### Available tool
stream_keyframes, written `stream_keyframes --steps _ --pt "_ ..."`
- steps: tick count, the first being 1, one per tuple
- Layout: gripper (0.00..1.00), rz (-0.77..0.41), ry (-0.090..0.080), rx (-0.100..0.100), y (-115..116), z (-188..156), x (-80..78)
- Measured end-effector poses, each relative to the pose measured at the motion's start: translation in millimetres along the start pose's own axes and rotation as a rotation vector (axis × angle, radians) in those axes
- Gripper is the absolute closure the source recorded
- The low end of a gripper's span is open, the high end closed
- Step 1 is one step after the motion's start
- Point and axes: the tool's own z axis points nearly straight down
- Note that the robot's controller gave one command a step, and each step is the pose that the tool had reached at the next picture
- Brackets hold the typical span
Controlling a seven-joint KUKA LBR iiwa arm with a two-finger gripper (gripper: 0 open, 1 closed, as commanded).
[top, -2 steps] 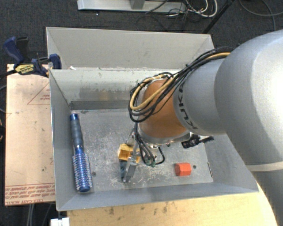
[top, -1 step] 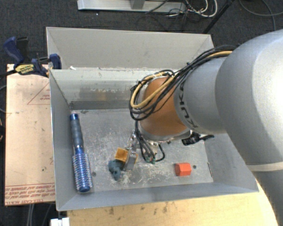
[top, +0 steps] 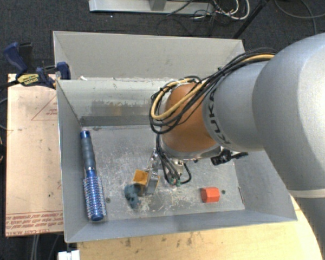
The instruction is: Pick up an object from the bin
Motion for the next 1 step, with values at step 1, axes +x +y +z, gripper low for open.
stream_keyframes --steps 1 --pt "1.00 -0.001 0.002 0.001 0.5 -1.2 -0.2"
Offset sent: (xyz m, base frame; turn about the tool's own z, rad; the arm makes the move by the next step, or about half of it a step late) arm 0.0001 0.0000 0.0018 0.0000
